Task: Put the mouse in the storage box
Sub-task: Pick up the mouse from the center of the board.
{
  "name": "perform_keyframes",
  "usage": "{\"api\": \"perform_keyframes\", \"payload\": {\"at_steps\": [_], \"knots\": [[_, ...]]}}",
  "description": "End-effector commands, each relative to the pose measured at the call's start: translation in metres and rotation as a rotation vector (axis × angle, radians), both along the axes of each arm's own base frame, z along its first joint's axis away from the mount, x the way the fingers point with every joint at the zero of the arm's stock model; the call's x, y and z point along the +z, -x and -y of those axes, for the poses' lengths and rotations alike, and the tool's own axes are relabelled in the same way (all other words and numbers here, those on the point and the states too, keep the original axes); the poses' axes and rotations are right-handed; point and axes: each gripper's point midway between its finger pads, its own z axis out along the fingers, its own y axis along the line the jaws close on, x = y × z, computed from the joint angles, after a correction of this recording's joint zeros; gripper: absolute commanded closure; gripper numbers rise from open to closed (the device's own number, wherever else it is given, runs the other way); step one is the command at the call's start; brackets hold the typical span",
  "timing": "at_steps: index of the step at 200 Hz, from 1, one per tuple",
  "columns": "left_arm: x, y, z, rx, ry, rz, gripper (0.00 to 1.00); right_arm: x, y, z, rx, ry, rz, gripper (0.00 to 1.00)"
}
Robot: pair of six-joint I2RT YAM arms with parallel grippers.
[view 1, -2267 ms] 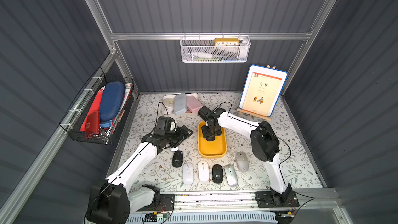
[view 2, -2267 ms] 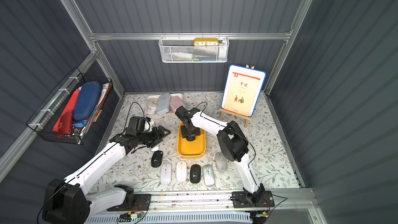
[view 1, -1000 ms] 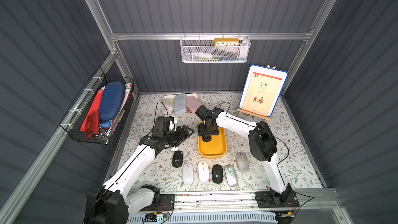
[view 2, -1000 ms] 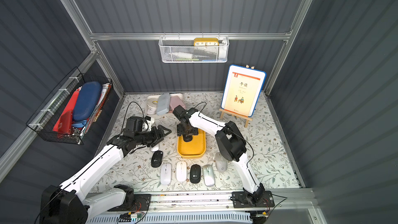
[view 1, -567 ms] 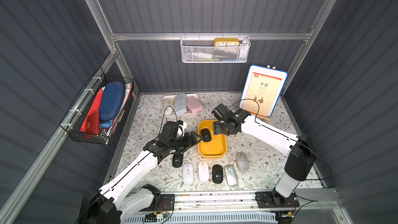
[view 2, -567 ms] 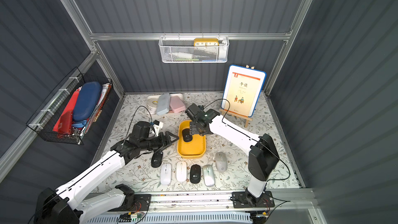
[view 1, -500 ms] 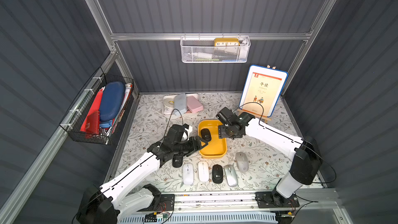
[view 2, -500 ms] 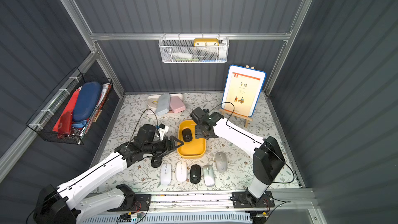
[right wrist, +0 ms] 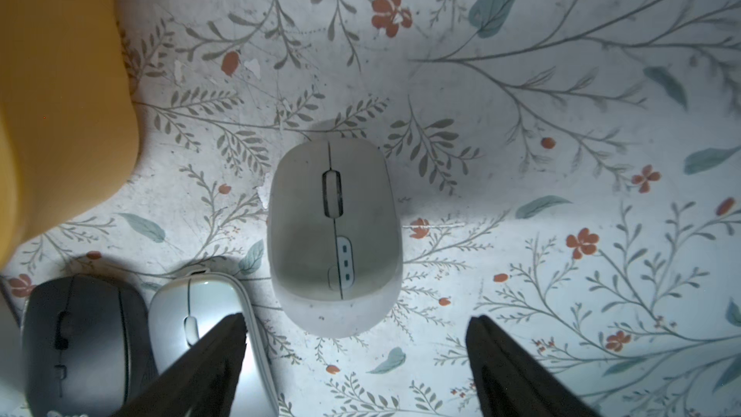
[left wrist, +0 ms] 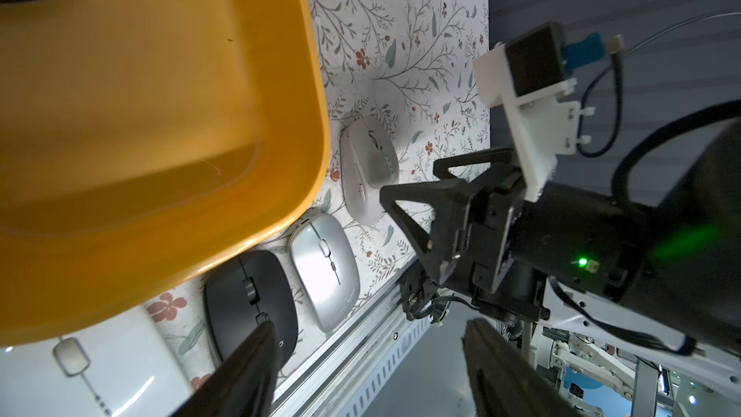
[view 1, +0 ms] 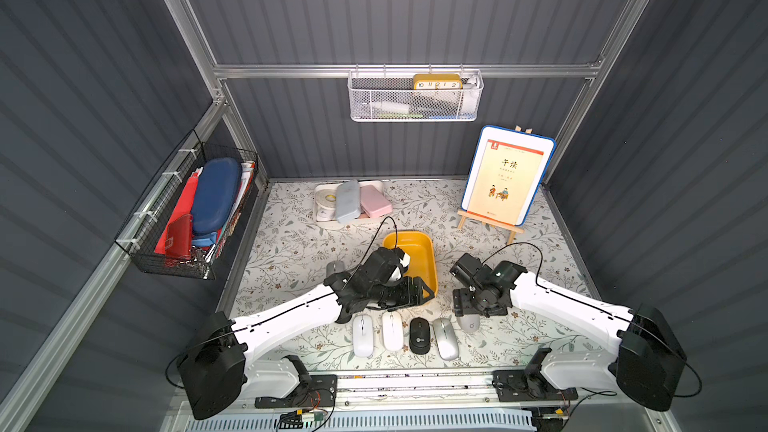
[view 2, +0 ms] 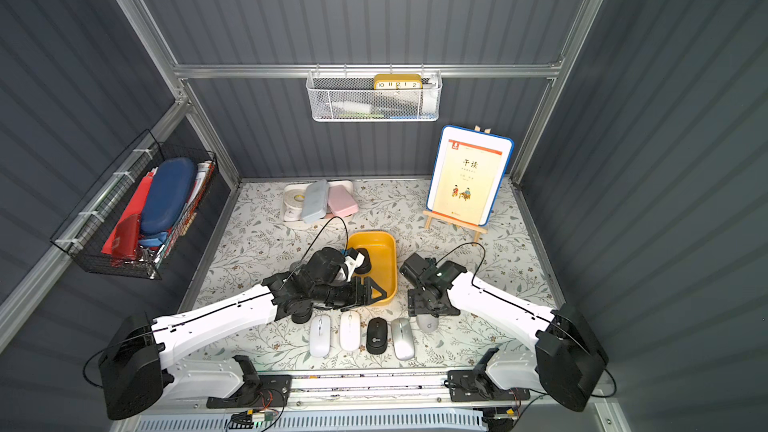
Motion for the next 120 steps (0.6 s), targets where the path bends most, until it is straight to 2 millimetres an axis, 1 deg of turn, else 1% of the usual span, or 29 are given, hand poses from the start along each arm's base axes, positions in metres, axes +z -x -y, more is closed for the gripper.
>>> {"api": "perform_keyframes", "payload": {"at_steps": [1,19,32,49,57,72,86,120], "knots": [[0.011,-0.008,0.007,-0.008,0.007,0.051,0.24,-0.010,-0.002,-0.003,0.013,0.012,-0.024,0.08],[0.017,-0.010,0.008,-0.012,0.012,0.071,0.23,-0.025,0.000,-0.006,0.042,0.017,-0.060,0.07],[0.017,-0.012,0.008,-0.010,0.002,0.081,0.23,-0.031,0.000,-0.005,0.029,0.021,-0.062,0.07],[0.016,-0.013,0.006,-0.003,-0.016,0.082,0.23,-0.040,0.000,-0.010,0.025,-0.029,-0.055,0.08],[0.016,-0.013,0.006,-0.002,-0.014,0.083,0.23,-0.044,-0.001,-0.008,0.014,-0.026,-0.064,0.08],[0.018,-0.013,0.006,0.004,-0.009,0.082,0.23,-0.049,-0.002,-0.004,0.006,-0.003,-0.073,0.09],[0.017,-0.013,0.006,0.004,-0.009,0.080,0.23,-0.055,-0.003,-0.005,0.010,-0.007,-0.072,0.11],[0.014,-0.015,0.007,0.006,-0.023,0.077,0.22,-0.058,-0.008,-0.006,0.016,-0.026,-0.027,0.17]]}}
